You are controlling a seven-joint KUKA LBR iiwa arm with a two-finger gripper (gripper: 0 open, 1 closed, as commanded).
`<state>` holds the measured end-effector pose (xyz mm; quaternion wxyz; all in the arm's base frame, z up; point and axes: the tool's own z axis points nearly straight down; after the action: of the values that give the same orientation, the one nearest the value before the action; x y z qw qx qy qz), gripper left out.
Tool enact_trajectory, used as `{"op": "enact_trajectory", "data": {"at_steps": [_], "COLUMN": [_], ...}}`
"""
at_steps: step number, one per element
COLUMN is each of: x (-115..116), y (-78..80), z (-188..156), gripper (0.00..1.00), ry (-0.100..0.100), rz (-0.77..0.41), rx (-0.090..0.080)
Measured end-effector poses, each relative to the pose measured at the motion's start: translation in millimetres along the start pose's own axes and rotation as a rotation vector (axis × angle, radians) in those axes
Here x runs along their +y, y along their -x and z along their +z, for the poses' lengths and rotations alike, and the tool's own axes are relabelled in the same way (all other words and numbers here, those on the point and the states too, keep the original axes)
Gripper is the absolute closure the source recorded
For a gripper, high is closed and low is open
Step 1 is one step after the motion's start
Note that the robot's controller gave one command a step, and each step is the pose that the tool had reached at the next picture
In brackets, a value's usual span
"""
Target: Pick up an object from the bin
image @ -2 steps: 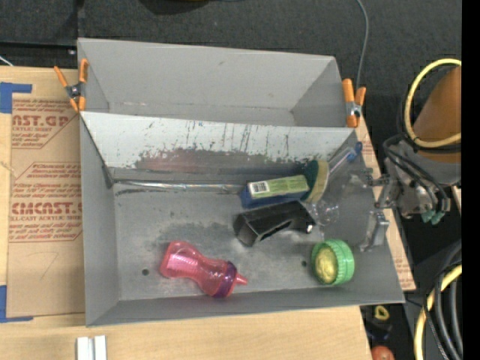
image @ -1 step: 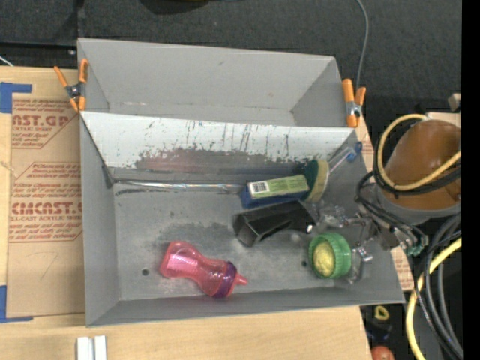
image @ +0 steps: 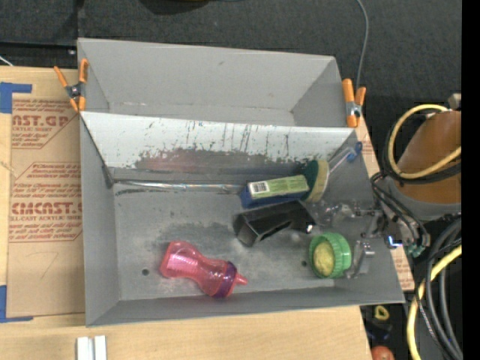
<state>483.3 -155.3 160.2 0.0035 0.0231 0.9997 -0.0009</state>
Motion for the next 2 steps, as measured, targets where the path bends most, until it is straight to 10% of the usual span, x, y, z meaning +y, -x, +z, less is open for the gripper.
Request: {"op": "enact_trajectory", "data": {"at_steps": [1, 2], "x": [5.9, -0.8], "y": [3.2, 3.6], "z": [41.9, 86.6], "gripper": [0.00, 0.00], "ry": [0.006, -0.001], "rz": [-0.547, -0.013], "rx": [0.009, -0.007]}}
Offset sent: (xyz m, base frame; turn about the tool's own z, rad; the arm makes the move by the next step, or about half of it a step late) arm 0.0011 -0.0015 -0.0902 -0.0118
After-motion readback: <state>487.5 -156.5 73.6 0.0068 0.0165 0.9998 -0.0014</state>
